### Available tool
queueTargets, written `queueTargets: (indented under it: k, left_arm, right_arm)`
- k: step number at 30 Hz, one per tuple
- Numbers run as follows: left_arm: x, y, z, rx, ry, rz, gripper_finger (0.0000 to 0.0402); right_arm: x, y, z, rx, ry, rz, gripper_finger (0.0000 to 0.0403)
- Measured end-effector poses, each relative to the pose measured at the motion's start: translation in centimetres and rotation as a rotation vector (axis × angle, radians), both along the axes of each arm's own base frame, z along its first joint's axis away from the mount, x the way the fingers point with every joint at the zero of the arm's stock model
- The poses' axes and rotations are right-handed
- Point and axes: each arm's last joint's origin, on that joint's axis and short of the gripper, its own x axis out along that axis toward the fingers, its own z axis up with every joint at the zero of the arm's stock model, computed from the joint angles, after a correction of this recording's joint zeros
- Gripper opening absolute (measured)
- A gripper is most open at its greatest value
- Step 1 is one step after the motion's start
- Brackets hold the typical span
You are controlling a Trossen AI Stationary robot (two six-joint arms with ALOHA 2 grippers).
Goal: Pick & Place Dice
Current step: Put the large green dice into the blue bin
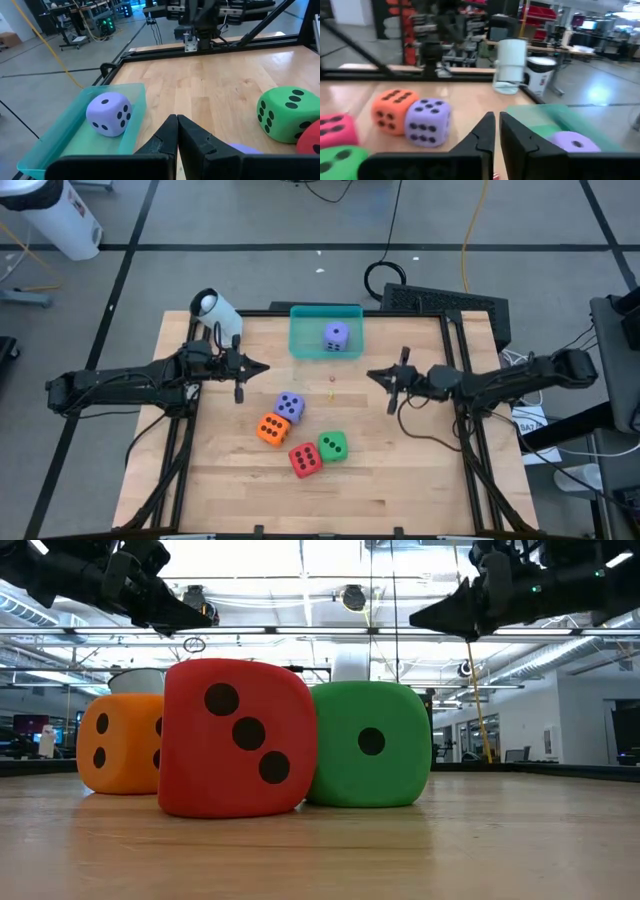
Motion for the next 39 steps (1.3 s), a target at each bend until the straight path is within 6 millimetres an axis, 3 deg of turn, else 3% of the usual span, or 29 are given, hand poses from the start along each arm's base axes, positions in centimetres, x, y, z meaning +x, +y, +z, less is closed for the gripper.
queueTargets:
  k: [8, 14, 20, 25, 30, 35, 39]
  left_arm:
    - [0.0, 0.0, 0.0, -0.005, 0.000, 0.001, 0.0021]
    - [0.0, 0.0, 0.0, 0.003, 0.001, -0.001, 0.0021]
    - [0.0, 0.0, 0.0, 0.003, 0.000, -0.001, 0.0021]
    - [0.0, 0.0, -0.1, -0.002, 0.007, 0.000, 0.0021]
    - [-0.1, 0.0, -0.3, -0.005, 0.030, 0.000, 0.0021]
    - [-0.1, 0.0, -0.3, -0.004, 0.028, 0.000, 0.0021]
    - [-0.1, 0.0, -0.3, -0.004, 0.027, -0.001, 0.0021]
  right_arm:
    - [1.2, 1.8, -1.4, -0.053, 0.037, 0.085, 0.0005]
    - [3.0, 2.8, -1.5, -0.071, 0.071, -0.085, 0.0025]
    - [7.4, 5.4, 1.7, -0.061, 0.234, -0.154, 0.0042]
    - [10.7, 7.8, 3.0, -0.013, 0.414, -0.171, 0.0043]
    - [13.8, 9.4, 5.4, -0.093, 0.519, -0.149, 0.0045]
    - [15.3, 9.7, 8.5, -0.022, 0.624, -0.153, 0.0058]
    - [15.9, 8.6, 8.8, 0.127, 0.780, -0.175, 0.0067]
